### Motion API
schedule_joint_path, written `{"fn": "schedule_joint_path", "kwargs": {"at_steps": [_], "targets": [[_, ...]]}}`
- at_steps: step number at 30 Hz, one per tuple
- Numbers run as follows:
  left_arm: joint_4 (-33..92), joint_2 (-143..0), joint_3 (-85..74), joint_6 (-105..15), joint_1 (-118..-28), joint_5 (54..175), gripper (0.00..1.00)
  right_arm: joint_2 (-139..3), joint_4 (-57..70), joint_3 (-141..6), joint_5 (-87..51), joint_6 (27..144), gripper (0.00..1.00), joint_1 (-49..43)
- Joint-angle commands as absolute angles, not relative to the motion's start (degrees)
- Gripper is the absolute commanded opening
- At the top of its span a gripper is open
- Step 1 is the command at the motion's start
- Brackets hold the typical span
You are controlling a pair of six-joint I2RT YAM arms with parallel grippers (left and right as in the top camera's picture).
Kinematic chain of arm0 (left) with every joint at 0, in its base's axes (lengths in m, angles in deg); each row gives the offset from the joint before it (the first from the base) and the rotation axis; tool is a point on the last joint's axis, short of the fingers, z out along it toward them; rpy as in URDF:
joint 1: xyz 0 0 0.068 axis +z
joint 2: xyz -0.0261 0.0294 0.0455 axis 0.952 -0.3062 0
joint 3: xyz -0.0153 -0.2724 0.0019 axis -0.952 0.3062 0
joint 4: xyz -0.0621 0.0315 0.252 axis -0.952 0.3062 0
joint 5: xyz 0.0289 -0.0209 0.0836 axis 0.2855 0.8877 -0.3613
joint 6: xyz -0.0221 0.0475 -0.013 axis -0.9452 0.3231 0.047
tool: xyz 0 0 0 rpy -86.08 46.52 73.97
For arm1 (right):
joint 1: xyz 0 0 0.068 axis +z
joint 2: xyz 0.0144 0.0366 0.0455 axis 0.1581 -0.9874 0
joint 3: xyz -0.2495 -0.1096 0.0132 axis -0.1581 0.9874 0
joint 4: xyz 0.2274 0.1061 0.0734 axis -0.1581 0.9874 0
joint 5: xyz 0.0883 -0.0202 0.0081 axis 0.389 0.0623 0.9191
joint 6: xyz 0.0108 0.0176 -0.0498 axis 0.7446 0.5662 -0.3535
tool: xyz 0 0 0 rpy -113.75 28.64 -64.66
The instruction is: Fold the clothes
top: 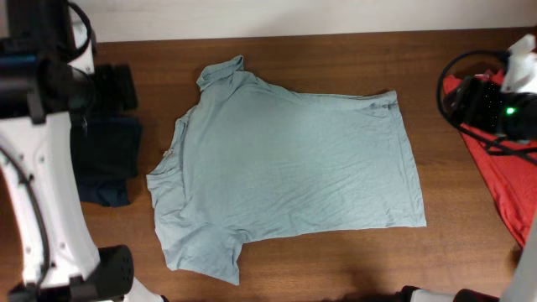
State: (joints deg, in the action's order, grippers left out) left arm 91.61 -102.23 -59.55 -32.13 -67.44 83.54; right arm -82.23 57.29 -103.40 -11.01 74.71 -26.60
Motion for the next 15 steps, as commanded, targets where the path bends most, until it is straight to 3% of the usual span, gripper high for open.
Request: {"fn": "schedule_joint_path", "kwargs": {"at_steps": [1, 4, 15], "targets": [[91.8, -102.8, -48.5, -30.9, -65.2, 89.6, 0.83, -83.5, 57.5, -95.5, -10.3, 75.3, 0.78, -26.6], [91.8, -102.5, -39.2, -28.9, -64.5, 92.3, 0.77, -83.5, 56.8, -87.6, -10.3, 75.3, 0.78, -26.6], [80.9, -102.5, -17.8, -28.3, -64.6, 92.3, 0.75, -85.6, 36.7, -58.2, -14.6, 82.7, 0.77, -26.8]]}}
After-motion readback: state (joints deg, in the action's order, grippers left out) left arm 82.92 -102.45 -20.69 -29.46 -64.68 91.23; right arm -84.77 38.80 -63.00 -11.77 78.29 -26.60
